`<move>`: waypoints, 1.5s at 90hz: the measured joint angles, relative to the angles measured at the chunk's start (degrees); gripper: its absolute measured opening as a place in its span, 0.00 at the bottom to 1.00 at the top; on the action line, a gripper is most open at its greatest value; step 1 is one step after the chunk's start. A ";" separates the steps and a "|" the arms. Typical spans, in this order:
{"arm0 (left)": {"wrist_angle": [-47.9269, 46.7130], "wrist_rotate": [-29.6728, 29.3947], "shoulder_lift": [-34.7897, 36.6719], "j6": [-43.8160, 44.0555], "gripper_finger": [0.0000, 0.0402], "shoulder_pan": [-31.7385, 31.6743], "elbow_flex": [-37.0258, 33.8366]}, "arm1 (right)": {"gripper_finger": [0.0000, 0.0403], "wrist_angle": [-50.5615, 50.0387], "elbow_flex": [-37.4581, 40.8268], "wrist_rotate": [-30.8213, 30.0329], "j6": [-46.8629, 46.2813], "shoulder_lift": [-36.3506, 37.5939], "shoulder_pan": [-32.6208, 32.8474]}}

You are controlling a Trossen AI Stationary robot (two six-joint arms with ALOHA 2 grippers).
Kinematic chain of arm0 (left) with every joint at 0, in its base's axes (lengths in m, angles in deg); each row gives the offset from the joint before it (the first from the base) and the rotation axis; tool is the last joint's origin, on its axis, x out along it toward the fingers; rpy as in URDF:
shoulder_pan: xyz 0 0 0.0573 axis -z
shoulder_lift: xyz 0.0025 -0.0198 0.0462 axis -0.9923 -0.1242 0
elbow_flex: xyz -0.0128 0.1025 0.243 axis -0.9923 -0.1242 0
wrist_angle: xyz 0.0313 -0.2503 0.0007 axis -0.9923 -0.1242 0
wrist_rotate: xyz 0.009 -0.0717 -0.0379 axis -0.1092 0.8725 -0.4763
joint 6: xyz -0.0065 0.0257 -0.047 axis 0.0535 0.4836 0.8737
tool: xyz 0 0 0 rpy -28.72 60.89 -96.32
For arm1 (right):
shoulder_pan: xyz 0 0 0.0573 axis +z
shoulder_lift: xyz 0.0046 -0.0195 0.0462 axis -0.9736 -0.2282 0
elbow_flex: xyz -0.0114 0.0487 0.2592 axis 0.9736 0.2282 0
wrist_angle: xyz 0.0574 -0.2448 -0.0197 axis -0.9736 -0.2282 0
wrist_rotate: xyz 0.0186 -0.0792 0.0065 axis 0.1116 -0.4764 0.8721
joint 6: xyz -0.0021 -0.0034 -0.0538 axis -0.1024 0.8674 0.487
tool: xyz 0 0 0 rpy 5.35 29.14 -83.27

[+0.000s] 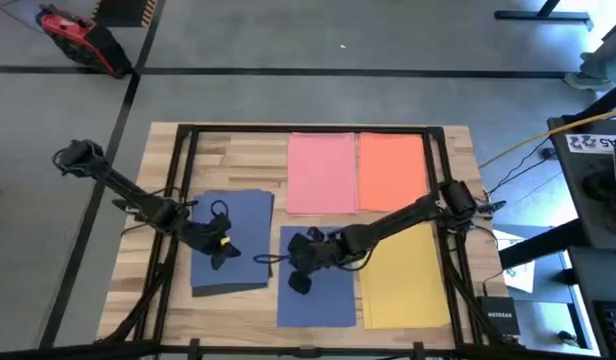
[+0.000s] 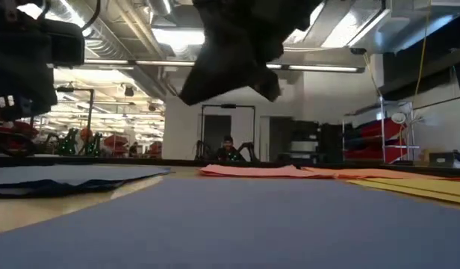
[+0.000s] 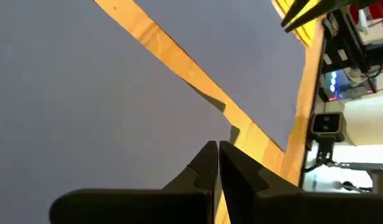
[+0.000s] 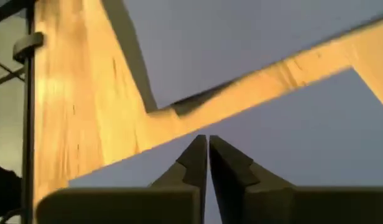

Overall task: Organize paper
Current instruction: Put all of the blue paper at the lower center of the table

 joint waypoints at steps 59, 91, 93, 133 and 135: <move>-1.26 -8.93 3.14 -0.19 0.00 7.77 0.00 | 0.34 -8.15 -29.75 -2.83 21.07 -23.23 1.74; -4.26 -10.10 3.10 1.13 0.00 7.74 0.00 | 0.34 -11.09 -31.51 -2.90 21.15 -26.79 1.72; -4.27 -10.14 3.10 1.19 0.00 7.74 0.00 | 0.34 -11.28 -31.49 -2.85 21.15 -26.82 1.70; -5.35 -10.56 2.84 3.03 0.00 7.73 0.00 | 0.03 -10.63 -31.52 -1.15 21.47 -27.57 0.86; -5.42 -10.54 2.84 3.07 0.00 7.74 0.00 | 0.02 -10.55 -31.52 -1.15 21.48 -27.57 0.88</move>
